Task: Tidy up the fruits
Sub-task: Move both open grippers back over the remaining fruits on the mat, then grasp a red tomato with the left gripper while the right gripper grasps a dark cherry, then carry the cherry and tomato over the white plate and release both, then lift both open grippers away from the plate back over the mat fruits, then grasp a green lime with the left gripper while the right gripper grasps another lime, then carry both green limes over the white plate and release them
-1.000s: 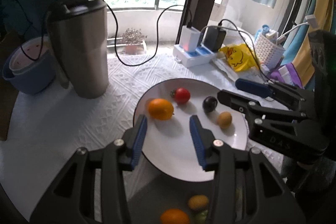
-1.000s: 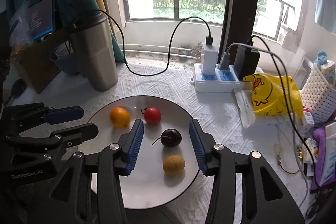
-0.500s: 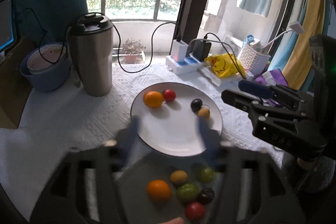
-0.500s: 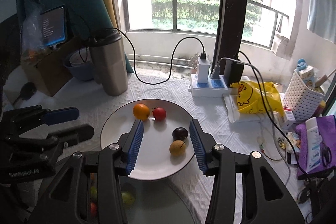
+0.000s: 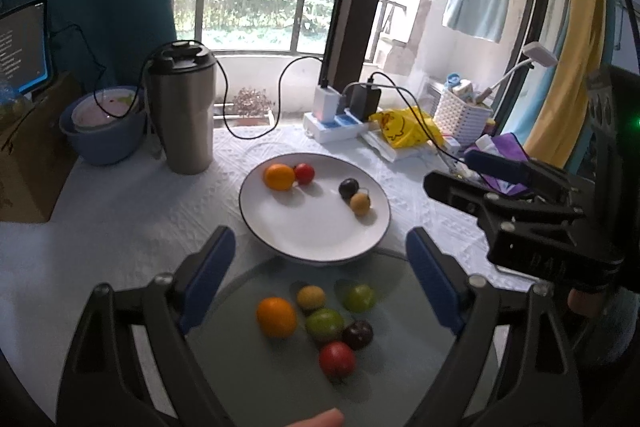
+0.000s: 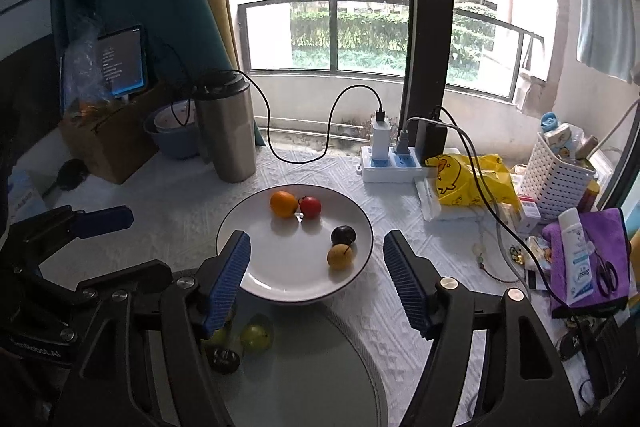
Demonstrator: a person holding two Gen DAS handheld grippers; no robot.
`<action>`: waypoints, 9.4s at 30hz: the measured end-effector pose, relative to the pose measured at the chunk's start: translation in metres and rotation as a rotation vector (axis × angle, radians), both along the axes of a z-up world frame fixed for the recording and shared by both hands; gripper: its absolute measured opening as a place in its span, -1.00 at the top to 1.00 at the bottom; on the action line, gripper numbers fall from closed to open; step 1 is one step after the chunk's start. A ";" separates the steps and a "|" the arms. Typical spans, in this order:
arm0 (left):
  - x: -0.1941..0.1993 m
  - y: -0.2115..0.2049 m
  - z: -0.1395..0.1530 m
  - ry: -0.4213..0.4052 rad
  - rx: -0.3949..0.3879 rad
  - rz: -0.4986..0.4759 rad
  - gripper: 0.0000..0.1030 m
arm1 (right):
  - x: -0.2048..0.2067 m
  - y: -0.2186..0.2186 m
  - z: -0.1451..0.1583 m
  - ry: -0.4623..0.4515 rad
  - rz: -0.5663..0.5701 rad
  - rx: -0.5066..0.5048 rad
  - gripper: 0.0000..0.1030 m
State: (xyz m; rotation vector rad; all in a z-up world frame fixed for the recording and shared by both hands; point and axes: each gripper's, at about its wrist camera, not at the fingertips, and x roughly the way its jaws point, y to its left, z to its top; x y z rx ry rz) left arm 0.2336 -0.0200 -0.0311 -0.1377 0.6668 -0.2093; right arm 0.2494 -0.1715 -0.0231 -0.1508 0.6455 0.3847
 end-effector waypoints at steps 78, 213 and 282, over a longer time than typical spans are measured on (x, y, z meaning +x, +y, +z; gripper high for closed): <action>-0.051 0.036 -0.068 0.116 0.013 0.038 0.43 | -0.044 0.050 -0.083 0.225 0.248 -0.034 0.38; 0.007 -0.038 -0.096 0.248 0.118 0.008 0.16 | -0.030 -0.021 -0.088 0.194 0.041 0.014 -0.30; 0.051 0.002 -0.022 0.039 0.059 -0.045 0.36 | 0.040 -0.005 -0.037 0.096 0.029 0.026 0.44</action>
